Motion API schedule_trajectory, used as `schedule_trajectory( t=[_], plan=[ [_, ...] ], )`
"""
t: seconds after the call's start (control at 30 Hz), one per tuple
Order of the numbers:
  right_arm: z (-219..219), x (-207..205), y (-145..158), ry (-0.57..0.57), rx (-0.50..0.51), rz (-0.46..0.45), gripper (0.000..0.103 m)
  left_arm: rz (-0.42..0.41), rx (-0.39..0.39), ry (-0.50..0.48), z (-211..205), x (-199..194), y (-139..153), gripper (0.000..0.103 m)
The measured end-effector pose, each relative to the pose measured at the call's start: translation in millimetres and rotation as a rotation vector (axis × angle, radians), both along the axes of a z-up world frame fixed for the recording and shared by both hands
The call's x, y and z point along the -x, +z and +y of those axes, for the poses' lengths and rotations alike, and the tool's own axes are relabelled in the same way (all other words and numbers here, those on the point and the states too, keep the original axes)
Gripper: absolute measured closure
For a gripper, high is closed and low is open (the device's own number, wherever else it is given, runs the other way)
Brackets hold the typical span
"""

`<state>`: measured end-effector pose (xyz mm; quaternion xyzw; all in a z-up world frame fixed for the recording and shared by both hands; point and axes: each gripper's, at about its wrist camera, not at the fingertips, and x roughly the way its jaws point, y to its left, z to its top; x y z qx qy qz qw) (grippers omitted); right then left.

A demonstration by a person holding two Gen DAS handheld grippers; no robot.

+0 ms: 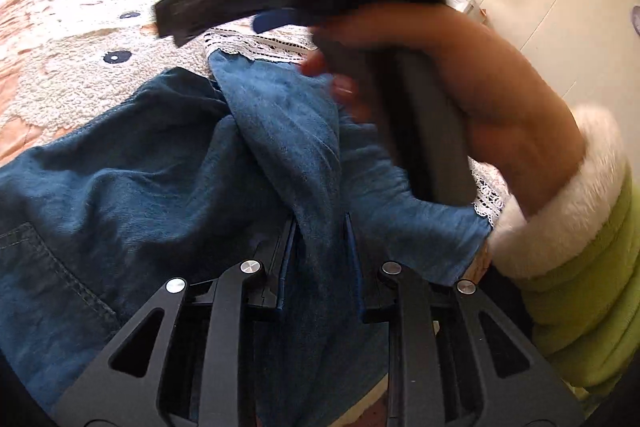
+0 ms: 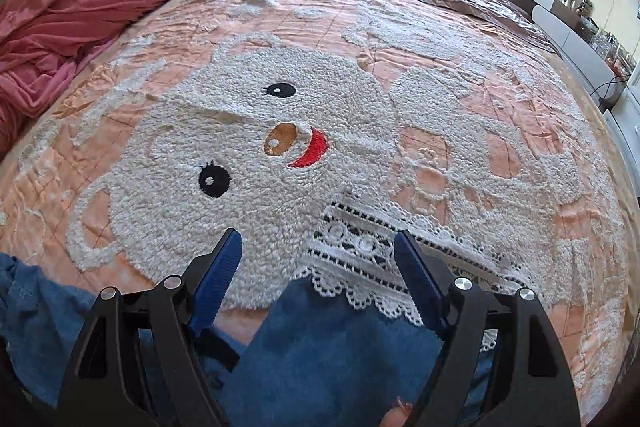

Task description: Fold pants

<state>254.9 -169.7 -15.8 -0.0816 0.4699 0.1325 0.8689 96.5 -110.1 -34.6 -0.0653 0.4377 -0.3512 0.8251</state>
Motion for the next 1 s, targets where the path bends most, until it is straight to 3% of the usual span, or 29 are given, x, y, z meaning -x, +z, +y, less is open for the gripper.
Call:
schedule_trajectory(
  t=[0.07, 0.17, 0.23, 0.27, 0.3, 0.43, 0.5, 0.83, 1.0],
  plan=[
    [4, -16, -12, -0.055, 0.052, 0.032, 0.032, -0.001, 0.007, 0.003, 2, 1, 1, 0.087],
    [-1, -30, -27, -0.083, 0.086, 0.065, 0.050, -0.003, 0.005, 0.009, 3, -2, -2, 0.087],
    [-3, -26, -27, -0.046, 0.086, 0.047, 0.068, -0.014, -0.002, 0.014, 3, -1, 0, 0.087],
    [-3, -22, -24, -0.017, 0.100, 0.029, 0.087, -0.017, -0.004, 0.016, 4, 0, 0, 0.087],
    [-5, -16, -20, 0.008, 0.113, 0.010, 0.091, -0.015, -0.001, 0.017, 4, 0, 1, 0.086],
    [-28, 3, -2, 0.008, 0.001, -0.022, 0.093, -0.016, 0.011, 0.017, 8, 4, 2, 0.076],
    [-40, 14, 11, -0.006, -0.036, -0.054, 0.093, -0.031, -0.003, 0.028, 6, 3, 2, 0.065],
    [-122, 85, 67, -0.151, -0.243, -0.184, 0.096, -0.071, -0.029, 0.029, 5, 5, 4, 0.062],
    [-166, 116, 80, -0.246, -0.336, -0.217, 0.096, -0.120, -0.089, -0.011, -8, 9, 1, 0.090]
  ],
)
